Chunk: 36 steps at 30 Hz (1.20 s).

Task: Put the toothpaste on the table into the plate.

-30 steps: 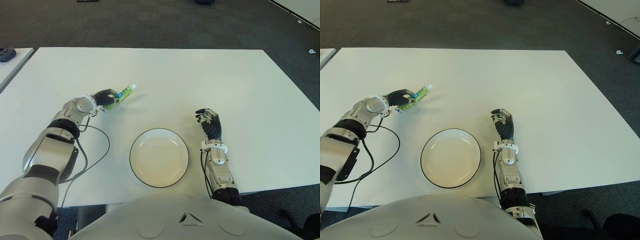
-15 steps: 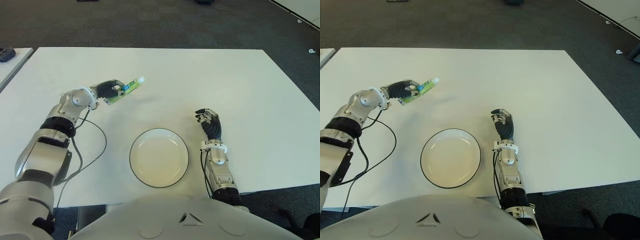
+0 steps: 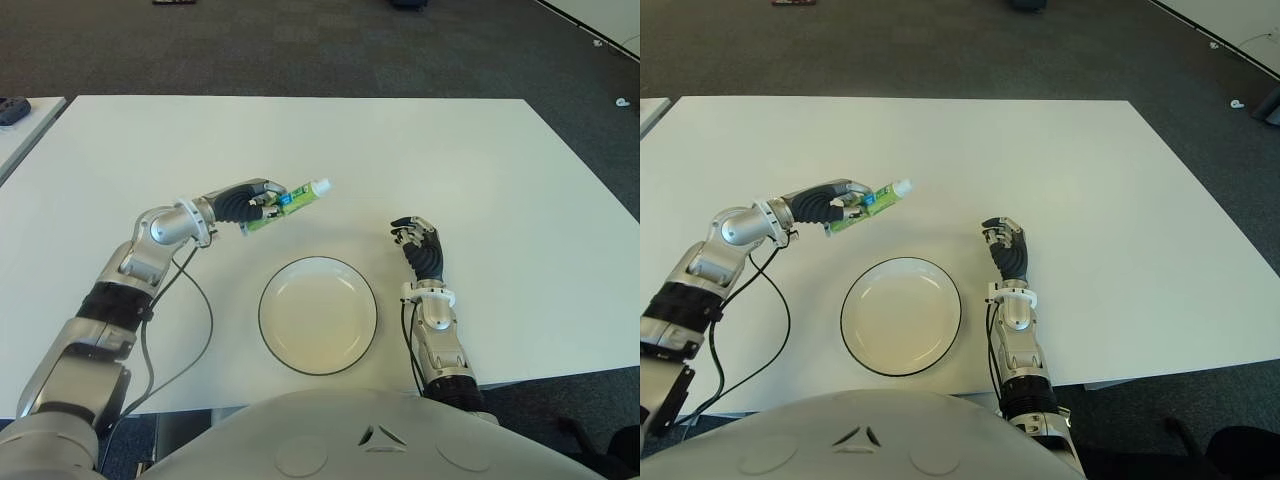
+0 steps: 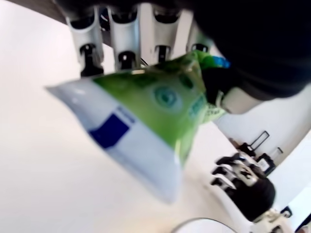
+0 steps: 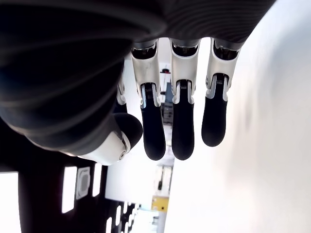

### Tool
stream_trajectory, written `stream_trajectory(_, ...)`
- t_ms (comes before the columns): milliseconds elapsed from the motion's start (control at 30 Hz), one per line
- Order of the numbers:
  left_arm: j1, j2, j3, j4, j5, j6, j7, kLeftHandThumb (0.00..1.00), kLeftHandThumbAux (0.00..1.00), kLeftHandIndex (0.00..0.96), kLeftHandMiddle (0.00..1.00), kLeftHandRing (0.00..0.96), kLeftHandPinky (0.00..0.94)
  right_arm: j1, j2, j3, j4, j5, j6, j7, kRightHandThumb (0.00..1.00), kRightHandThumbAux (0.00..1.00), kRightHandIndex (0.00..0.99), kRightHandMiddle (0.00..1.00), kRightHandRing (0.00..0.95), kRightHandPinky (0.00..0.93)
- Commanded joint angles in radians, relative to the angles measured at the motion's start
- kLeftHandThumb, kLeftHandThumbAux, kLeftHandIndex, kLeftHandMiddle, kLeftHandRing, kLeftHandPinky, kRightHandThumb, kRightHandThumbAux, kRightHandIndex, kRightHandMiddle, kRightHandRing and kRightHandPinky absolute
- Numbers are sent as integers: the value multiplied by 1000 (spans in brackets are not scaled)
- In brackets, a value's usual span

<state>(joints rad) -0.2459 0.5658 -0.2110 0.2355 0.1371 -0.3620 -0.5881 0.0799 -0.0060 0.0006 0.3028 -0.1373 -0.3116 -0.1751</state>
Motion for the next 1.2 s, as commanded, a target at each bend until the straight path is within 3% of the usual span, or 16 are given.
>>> stream_trajectory(33, 50, 23, 21, -142, -77, 82, -74, 716, 708, 443, 894, 866, 869, -8, 5, 3, 17, 5, -12, 4, 706, 731, 420, 437, 434, 447)
stream_trajectory(300, 117, 17, 3, -296, -156, 67, -137, 718, 708, 442, 912, 882, 883, -8, 7, 2, 25, -2, -14, -3, 706, 731, 419, 433, 431, 446)
stream_trajectory(633, 167, 41, -43, -422, -149, 29, -213, 716, 708, 442, 893, 865, 844, -10, 6, 2, 28, -14, 7, -16, 705, 732, 418, 432, 428, 440)
stream_trajectory(1100, 80, 71, -168, -339, 21, -238, -275, 710, 712, 441, 886, 862, 859, -6, 9, -1, 20, -7, 9, -11, 706, 731, 419, 432, 425, 442)
stream_trajectory(1200, 84, 62, -190, -293, 88, -315, -236, 710, 712, 441, 881, 861, 863, -6, 9, -1, 22, -4, 5, -9, 706, 731, 419, 432, 426, 445)
